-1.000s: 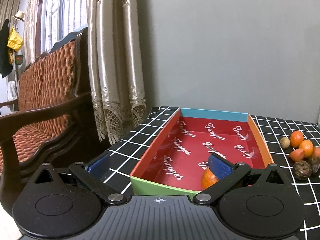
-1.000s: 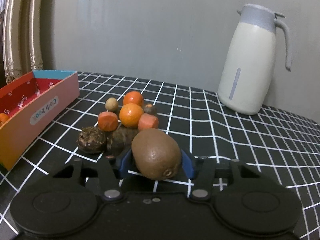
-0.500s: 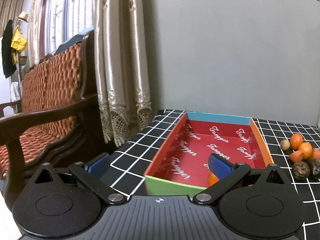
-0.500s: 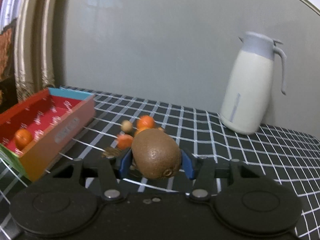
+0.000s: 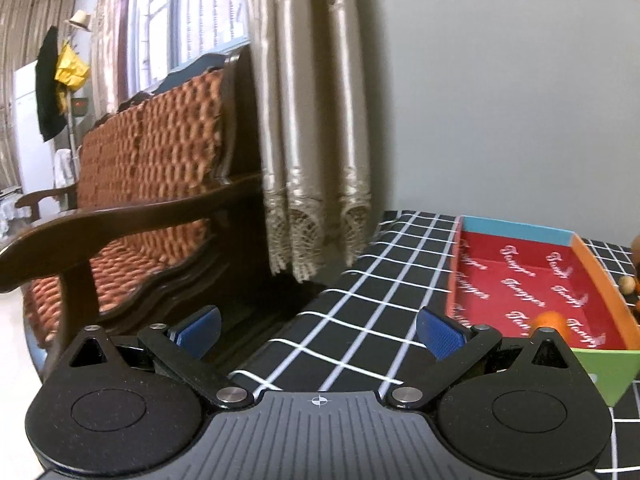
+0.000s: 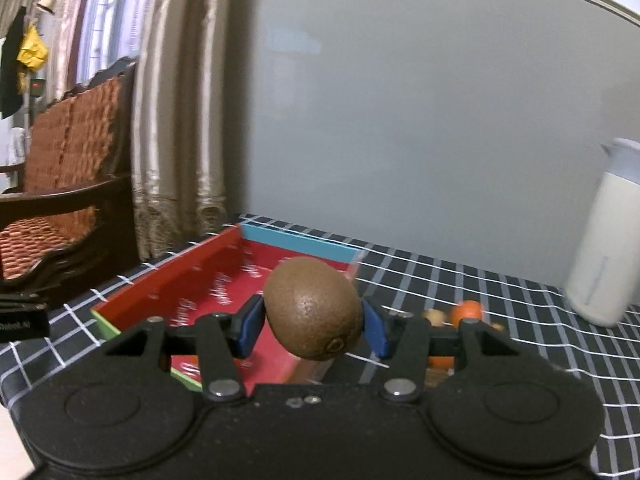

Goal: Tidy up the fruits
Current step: 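Carry the kiwi into the red box and open the right gripper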

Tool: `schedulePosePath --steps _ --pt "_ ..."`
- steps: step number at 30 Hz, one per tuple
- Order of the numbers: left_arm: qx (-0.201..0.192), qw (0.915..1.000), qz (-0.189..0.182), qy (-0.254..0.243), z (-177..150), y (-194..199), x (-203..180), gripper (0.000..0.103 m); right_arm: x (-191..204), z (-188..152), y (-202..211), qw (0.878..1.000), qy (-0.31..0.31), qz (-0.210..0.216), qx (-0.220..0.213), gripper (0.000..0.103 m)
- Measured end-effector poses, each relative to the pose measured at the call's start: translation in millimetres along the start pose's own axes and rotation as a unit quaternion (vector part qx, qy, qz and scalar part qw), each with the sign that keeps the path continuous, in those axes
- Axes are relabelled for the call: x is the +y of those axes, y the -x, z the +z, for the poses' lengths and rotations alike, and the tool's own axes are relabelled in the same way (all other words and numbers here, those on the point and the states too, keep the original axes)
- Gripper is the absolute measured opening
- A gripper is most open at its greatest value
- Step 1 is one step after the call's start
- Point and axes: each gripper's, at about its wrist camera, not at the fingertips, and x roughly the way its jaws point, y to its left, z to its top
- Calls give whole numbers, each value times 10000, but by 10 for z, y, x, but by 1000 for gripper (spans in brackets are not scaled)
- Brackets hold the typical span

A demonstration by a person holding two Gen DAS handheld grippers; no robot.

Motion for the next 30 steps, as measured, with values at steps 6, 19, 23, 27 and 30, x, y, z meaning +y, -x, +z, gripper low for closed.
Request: schedulePosePath --steps 6,19,23,27,30 --pt "61 9999 125 -28 -32 -82 200 103 214 -50 -292 9996 88 61 272 51" --pt "70 9999 82 -35 -41 -60 203 103 173 -89 -162 9999 133 -101 11 70" --pt "50 9999 -43 -108 -15 -16 53 103 -116 -49 -16 9996 -165 -218 -117 70" --pt "5 9997 -179 -154 9 73 -131 103 -456 -67 123 9980 -498 -385 -108 71" --pt "-35 9993 -313 -195 30 144 -290 103 -647 -122 204 9969 -620 -486 -44 71"
